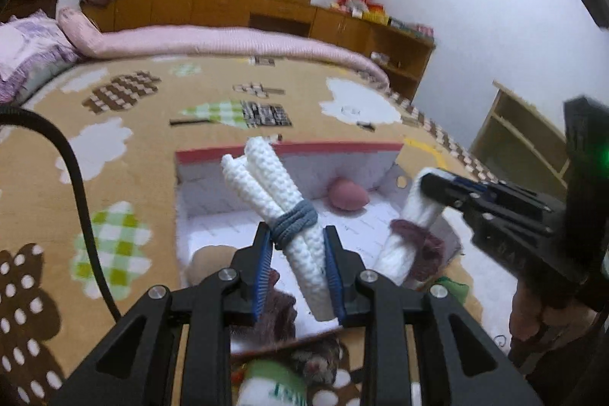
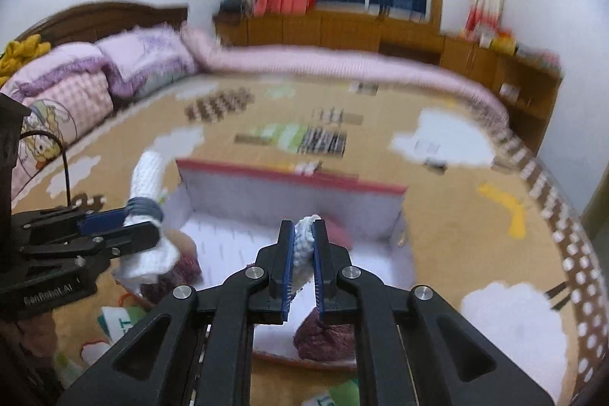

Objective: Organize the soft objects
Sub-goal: 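Lower both white rolls into the red box and open both tools, then withdraw both tools from the box toward the remaining white items, then grasp a white red-trimmed sock with the left tool while the right grasps a white cloth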

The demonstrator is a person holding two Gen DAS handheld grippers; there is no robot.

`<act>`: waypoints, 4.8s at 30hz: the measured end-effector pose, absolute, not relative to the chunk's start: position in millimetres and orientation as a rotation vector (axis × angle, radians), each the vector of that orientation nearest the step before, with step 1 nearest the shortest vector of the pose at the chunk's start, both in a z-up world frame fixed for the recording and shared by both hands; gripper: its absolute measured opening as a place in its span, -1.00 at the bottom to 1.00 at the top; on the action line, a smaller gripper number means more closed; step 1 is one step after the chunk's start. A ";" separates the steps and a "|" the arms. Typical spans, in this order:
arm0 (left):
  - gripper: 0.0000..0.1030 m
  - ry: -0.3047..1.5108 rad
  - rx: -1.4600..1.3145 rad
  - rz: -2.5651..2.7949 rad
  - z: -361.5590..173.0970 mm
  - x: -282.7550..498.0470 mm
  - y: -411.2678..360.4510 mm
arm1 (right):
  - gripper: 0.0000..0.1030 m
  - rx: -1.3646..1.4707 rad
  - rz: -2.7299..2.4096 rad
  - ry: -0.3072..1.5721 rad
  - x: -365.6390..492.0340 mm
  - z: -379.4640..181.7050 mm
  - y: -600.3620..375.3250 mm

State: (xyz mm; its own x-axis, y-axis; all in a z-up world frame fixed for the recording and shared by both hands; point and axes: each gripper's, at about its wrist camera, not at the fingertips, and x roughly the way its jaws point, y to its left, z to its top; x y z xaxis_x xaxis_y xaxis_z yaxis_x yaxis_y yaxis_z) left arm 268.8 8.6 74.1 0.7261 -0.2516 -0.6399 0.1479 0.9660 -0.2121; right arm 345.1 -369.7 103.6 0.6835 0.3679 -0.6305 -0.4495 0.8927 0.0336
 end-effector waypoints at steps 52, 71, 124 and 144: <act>0.46 0.838 -0.091 -0.036 68.6 237.0 -8.4 | 0.32 -0.047 0.325 0.872 304.8 80.5 -382.6; 0.46 0.838 -0.130 -0.019 29.2 118.3 0.3 | 0.32 -0.053 0.379 0.765 172.1 62.4 -400.4; -0.75 0.869 -0.289 -0.169 -12.2 122.5 29.9 | 0.51 0.175 0.210 0.793 210.6 23.1 -473.0; -0.76 0.805 -0.315 -0.166 -1.5 110.3 31.1 | 0.36 -0.398 0.643 1.069 246.0 23.4 -307.9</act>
State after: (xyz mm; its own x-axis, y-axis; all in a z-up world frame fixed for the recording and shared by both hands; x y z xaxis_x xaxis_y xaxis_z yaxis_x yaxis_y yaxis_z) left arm 110.3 31.1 -1.5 0.6839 -0.2641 -0.6801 0.0263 0.9405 -0.3388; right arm 246.0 -307.9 23.4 0.3264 0.2903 -0.8995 -0.6585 0.7525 0.0039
